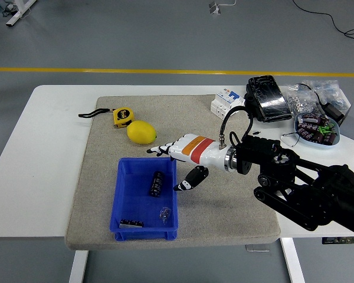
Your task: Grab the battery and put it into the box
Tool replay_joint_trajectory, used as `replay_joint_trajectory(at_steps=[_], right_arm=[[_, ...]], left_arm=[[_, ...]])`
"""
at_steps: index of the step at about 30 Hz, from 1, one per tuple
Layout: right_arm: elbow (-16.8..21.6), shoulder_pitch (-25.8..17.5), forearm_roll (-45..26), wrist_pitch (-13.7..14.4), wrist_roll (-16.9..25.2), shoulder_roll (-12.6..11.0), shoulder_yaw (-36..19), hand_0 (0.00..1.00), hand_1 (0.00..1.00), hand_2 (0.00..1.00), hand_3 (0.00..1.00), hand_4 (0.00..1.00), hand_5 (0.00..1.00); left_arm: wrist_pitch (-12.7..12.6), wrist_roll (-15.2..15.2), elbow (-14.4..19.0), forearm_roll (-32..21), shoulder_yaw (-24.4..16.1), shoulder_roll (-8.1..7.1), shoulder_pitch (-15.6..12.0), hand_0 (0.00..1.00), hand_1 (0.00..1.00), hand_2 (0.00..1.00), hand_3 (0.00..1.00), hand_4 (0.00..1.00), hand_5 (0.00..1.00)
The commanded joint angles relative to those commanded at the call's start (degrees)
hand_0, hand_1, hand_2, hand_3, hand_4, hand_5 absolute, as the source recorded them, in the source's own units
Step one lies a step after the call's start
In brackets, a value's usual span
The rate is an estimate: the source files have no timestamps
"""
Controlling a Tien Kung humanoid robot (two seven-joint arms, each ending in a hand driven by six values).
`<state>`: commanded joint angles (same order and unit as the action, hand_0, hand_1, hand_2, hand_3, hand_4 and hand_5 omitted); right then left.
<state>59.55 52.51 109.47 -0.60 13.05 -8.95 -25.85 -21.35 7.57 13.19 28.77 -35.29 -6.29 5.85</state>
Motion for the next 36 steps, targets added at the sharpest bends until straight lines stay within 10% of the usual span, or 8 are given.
replay_joint_trajectory(at_steps=[10,11,16,17,22,23,36], right_arm=[[2.94,-0.96,-9.87,5.47,1.99,-2.88,-10.31,0.614,0.615,0.813,0.98,0.94,0.275],[3.76,-1.4,-12.2,5.91,2.35,-3.4,-11.02,0.61,0.611,0.785,0.928,0.945,0.466],[7.63,-3.73,-24.49,4.69,1.9,-5.38,-14.62,0.61,0.611,0.785,0.928,0.945,0.466],[8.19,-4.05,-26.72,4.42,1.66,-5.56,-15.26,0.628,0.629,0.783,0.929,0.998,0.709],[11.53,-6.49,-38.64,2.96,0.38,-6.53,-19.58,0.628,0.629,0.783,0.929,0.998,0.709],[12.1,-7.23,-40.88,2.97,0.26,-6.76,-20.59,0.796,0.787,0.866,0.94,0.998,0.876],[14.99,-19.84,-72.02,5.44,2.2,-11.15,-30.3,0.901,0.867,0.897,0.963,0.998,0.998]], left_arm=[[-0.02,0.01,-0.04,-0.18,0.05,0.24,-0.11,0.555,0.503,0.611,0.623,0.726,0.581],[0.03,-0.04,-0.03,-0.38,0.22,0.31,-0.06,0.558,0.513,0.618,0.622,0.725,0.581],[0.18,-0.43,-0.07,-1.37,0.6,0.73,-0.05,0.558,0.513,0.618,0.622,0.725,0.581],[0.22,-0.46,-0.07,-1.42,0.65,0.81,-0.02,0.584,0.544,0.638,0.622,0.724,0.582],[0.57,-0.51,-0.02,-1.66,0.92,1.37,0.26,0.584,0.544,0.638,0.622,0.724,0.582],[0.63,-0.52,-0.02,-1.54,0.84,1.49,0.29,0.589,0.587,0.664,0.623,0.723,0.582],[1.13,-1.41,0.03,-4.3,2.63,1.87,0.56,0.591,0.618,0.688,0.623,0.72,0.587]])
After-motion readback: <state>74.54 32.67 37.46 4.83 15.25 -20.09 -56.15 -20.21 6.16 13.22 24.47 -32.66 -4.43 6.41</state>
